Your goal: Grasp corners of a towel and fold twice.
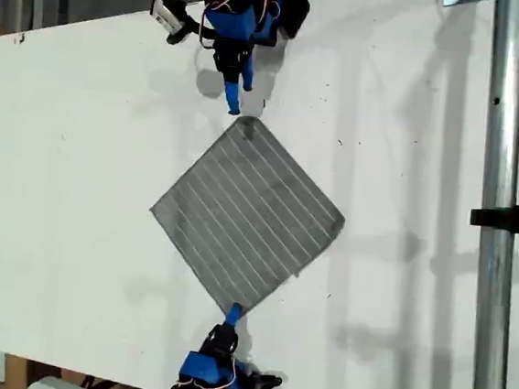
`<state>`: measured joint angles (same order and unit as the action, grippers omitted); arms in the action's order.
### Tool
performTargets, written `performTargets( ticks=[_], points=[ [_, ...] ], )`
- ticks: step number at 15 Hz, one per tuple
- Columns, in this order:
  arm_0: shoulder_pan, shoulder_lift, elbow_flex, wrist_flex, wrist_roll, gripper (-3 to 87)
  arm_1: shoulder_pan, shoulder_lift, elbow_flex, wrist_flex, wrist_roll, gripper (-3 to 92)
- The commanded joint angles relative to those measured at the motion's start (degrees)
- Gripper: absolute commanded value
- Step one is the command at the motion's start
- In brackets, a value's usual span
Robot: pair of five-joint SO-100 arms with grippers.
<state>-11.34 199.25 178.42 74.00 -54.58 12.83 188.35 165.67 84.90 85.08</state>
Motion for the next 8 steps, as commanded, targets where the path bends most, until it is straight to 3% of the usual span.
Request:
performTargets(
  ticks=[1, 8],
  points=[
    [-7.21, 0.09, 0.09, 0.26, -26.81, -2.7, 5.01, 0.35, -1.58, -5.36, -6.50, -0.2],
    [-7.21, 0.09, 0.00, 0.18, -26.54, -2.7, 2.81, 0.00, -5.63, -10.37, -9.76, -0.2]
  ],
)
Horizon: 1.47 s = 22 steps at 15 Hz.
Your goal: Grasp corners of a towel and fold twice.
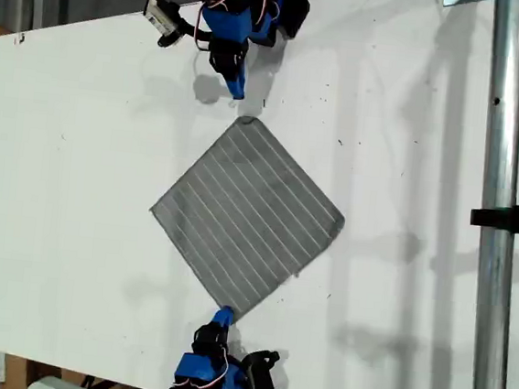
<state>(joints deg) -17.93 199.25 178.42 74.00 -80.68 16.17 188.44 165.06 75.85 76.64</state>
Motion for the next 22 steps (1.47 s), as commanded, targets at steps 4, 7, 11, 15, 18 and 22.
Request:
performTargets(
  ticks=[4, 7, 11, 15, 18, 22],
  points=[
    [-0.62, 0.09, 0.09, 0.18, -0.44, -2.7, -2.90, -17.40, -18.54, -5.10, -8.17, -0.2],
    [-0.62, 0.09, 0.09, 0.18, -0.62, -2.7, -3.08, -40.69, -36.21, -0.53, -13.71, 15.5],
    [-0.70, 0.09, 0.09, 0.18, -0.53, -2.7, -1.49, -60.21, -43.68, 1.67, -21.62, 33.4],
    [-0.97, 0.09, 0.09, -0.18, -0.35, -2.7, -1.14, -67.94, -40.69, -2.20, -22.76, 35.0],
    [-0.79, 0.09, 0.09, -0.18, -0.53, -2.7, -0.35, -76.55, -39.73, -5.62, -21.97, 33.5],
    [-0.70, 0.09, 0.09, -0.09, -0.70, -2.7, 1.49, -92.20, -43.33, -8.09, -20.83, 33.4]
  ],
)
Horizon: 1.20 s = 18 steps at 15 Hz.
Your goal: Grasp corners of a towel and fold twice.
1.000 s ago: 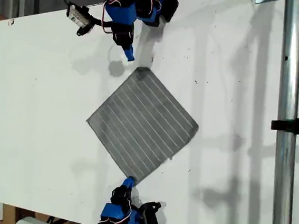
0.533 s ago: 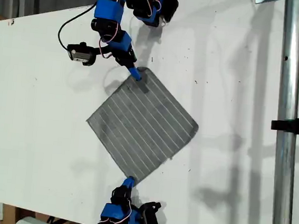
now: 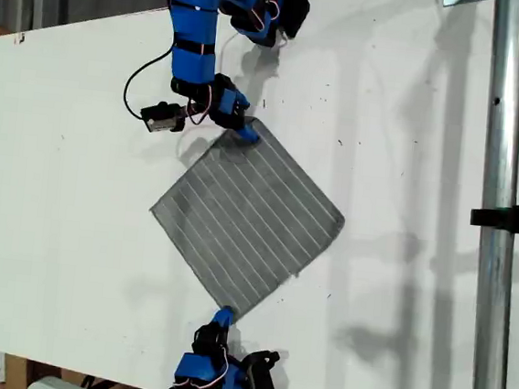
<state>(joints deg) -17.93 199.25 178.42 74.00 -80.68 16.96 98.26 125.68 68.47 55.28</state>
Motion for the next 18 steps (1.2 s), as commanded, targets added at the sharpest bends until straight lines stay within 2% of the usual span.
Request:
performTargets(
  ticks=[1, 2, 3, 5, 6, 9, 12, 14, 15, 18],
  points=[
    [-0.70, 0.09, 0.09, -0.09, -0.70, -2.7, 1.23, -4.22, -4.66, -1.14, 0.53, 33.0],
    [-0.70, 0.09, 0.09, -0.09, -0.70, -2.7, 1.41, -5.19, -4.92, -2.64, 0.18, 30.2],
    [-0.70, 0.09, 0.09, -0.09, -0.70, -2.7, 1.49, -5.45, -5.45, -3.60, 0.26, 19.1],
    [-0.70, 0.09, 0.09, -0.09, -0.79, -2.7, 1.58, -5.45, -7.38, -5.10, 0.00, 11.6],
    [-0.70, 0.09, 0.09, -0.09, -0.88, -2.7, 1.49, -5.45, -8.09, -5.36, -0.09, -0.2],
    [0.88, 0.09, 0.00, -0.70, -2.20, -2.8, 0.53, -4.92, -8.61, -6.68, -0.09, -0.2],
    [7.73, 0.09, -2.20, -8.96, -5.54, -2.9, -0.62, -4.04, -9.05, -6.77, 0.09, -0.2],
    [8.44, -2.29, -8.26, -9.32, -5.54, -2.9, -0.70, -3.25, -9.05, -6.86, 0.35, -0.2],
    [8.79, -7.21, -12.66, -9.76, -5.19, -2.9, -0.70, -2.90, -9.05, -6.86, 0.35, -0.2],
    [14.15, -37.00, -29.00, -16.44, -5.27, -2.9, -0.70, -2.11, -9.23, -6.94, 0.35, -0.2]
  ],
)
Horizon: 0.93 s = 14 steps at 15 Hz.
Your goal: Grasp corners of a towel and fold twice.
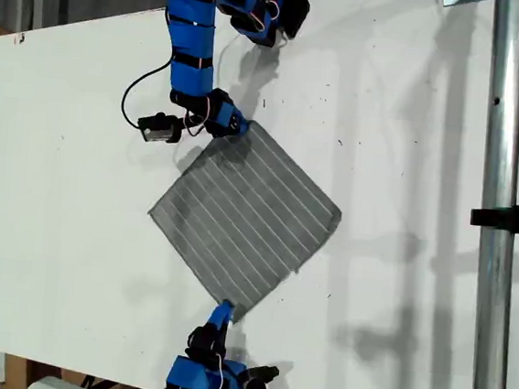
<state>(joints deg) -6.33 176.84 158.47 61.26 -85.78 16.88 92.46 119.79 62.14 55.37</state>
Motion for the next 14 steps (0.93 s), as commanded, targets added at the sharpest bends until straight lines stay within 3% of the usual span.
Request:
performTargets(
  ticks=[1, 4, 7, 9, 14],
  points=[
    [5.10, -24.35, -14.41, -5.89, -1.58, -2.9, -0.62, 3.69, -3.52, -0.62, 0.26, -0.2],
    [11.78, -45.97, -27.25, -8.96, -3.78, -2.9, -0.70, 3.78, -3.60, -0.53, 0.26, -0.2],
    [17.23, -62.31, -39.90, -13.97, -0.35, -2.9, -0.79, 3.87, -3.69, -0.62, 0.18, -0.2],
    [17.67, -66.62, -41.66, -17.49, 0.70, -2.9, -1.49, 4.39, -4.22, -0.70, 0.88, -0.2],
    [17.58, -67.41, -42.36, -19.07, 2.02, -2.9, -11.07, -2.90, -13.36, -0.70, 4.66, -0.2]
  ],
)
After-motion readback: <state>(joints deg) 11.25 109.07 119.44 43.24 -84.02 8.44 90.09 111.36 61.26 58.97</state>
